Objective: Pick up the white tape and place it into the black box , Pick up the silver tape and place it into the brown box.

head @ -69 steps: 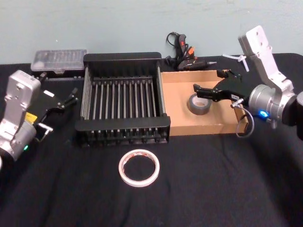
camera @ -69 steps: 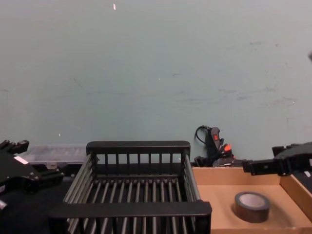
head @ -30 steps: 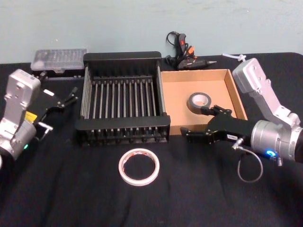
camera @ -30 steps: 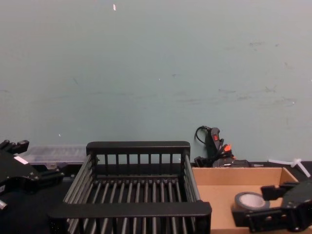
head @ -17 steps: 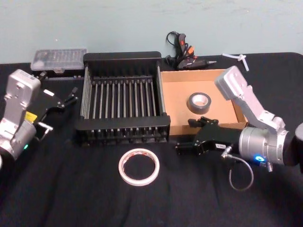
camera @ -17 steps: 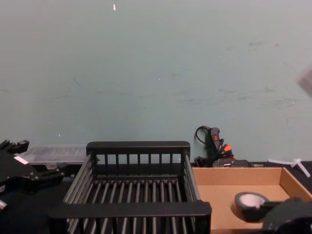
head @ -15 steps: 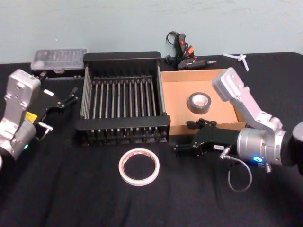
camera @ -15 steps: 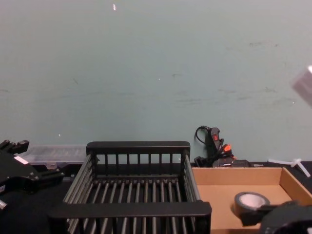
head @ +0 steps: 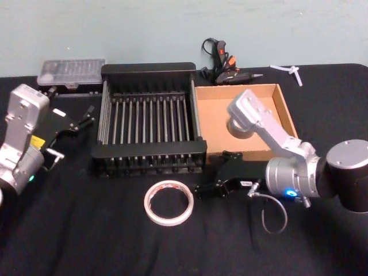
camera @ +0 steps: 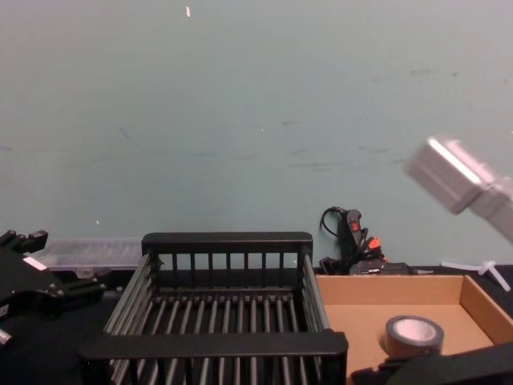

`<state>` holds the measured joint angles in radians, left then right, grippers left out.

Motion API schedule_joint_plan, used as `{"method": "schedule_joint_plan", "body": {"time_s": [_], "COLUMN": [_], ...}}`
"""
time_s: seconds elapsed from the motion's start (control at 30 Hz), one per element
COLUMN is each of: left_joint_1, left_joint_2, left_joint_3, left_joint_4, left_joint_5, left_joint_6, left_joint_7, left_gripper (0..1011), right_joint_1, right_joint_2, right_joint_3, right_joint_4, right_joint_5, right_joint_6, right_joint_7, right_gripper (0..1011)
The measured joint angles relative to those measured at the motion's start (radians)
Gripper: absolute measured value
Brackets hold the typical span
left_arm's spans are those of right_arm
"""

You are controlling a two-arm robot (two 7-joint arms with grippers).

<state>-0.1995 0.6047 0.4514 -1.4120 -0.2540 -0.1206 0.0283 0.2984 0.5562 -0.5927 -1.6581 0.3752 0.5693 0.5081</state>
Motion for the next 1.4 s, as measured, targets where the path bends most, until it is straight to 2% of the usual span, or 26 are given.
{"method": "schedule_joint_plan", "body": {"time_s": [0.1,0.4,0.77,1.4], "left_joint_1": [0.000,0.000,0.000,0.000], "left_joint_2": [0.000,0.000,0.000,0.000], "left_joint_3": [0.000,0.000,0.000,0.000], "left_joint_4": [0.000,0.000,0.000,0.000], "left_joint_5": [0.000,0.000,0.000,0.000], "left_joint_6": [0.000,0.000,0.000,0.000], "left_joint_7": [0.000,0.000,0.000,0.000], "left_gripper": [1002,1001,1002,1001], "right_joint_1": [0.018,0.047,0.076,0.080], "right_joint_2": [-0.011,-0.042,-0.079,-0.114], "right_joint_3": [-0.025,-0.062,-0.098,-0.104], "right_joint_4": [0.012,0.047,0.083,0.107], "right_joint_5": [-0.016,-0.054,-0.126,-0.183], "right_joint_6": [0.011,0.031,0.025,0.022], "right_joint_7": [0.000,-0.010,-0.009,0.024], "right_gripper": [1002,1002,1002,1002]}}
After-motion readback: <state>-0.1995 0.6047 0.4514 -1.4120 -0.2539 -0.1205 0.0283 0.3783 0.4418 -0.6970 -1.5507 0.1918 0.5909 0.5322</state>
